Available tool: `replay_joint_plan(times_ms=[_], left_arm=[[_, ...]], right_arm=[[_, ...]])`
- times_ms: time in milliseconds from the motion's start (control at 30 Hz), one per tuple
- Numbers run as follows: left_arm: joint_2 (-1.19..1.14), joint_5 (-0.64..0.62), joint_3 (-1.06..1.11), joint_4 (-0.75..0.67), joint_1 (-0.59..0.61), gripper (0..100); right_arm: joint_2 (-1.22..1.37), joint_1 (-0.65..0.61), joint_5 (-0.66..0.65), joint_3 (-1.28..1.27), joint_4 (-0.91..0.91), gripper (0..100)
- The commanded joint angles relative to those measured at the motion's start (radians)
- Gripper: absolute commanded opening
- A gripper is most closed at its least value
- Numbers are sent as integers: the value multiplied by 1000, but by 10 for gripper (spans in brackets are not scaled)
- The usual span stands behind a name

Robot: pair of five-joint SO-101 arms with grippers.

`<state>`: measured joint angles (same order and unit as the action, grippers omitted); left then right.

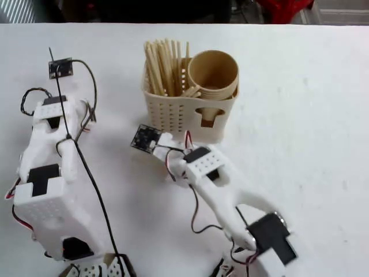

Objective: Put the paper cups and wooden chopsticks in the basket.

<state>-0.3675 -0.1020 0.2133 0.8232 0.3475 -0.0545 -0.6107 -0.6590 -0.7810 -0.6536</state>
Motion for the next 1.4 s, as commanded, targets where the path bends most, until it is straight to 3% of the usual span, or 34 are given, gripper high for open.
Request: replay_joint_plan(times_ms=[0,133,233,267,467,800,967,1100,1367], left_arm=[[5,12,-35,-18,-18,130],[5,12,-35,-17,-18,130],[5,12,-35,-17,-18,130],[5,12,-35,-17,-18,130],[5,12,-35,-18,-18,130],[5,12,-35,-18,-18,130],[5,12,-35,-18,-18,130],[5,12,-35,-18,-18,130],[5,12,-35,-18,-18,131]], right_arm=[[53,15,-11,51,59,202],[96,18,-12,57,84,169],[71,16,-12,49,85,19],[59,16,-11,46,85,10],[-99,8,-8,-52,79,16],[-642,8,-3,-206,8,16],[-900,-25,81,-74,-61,16],[-940,-51,95,118,-53,16],[-694,-53,149,407,306,18]])
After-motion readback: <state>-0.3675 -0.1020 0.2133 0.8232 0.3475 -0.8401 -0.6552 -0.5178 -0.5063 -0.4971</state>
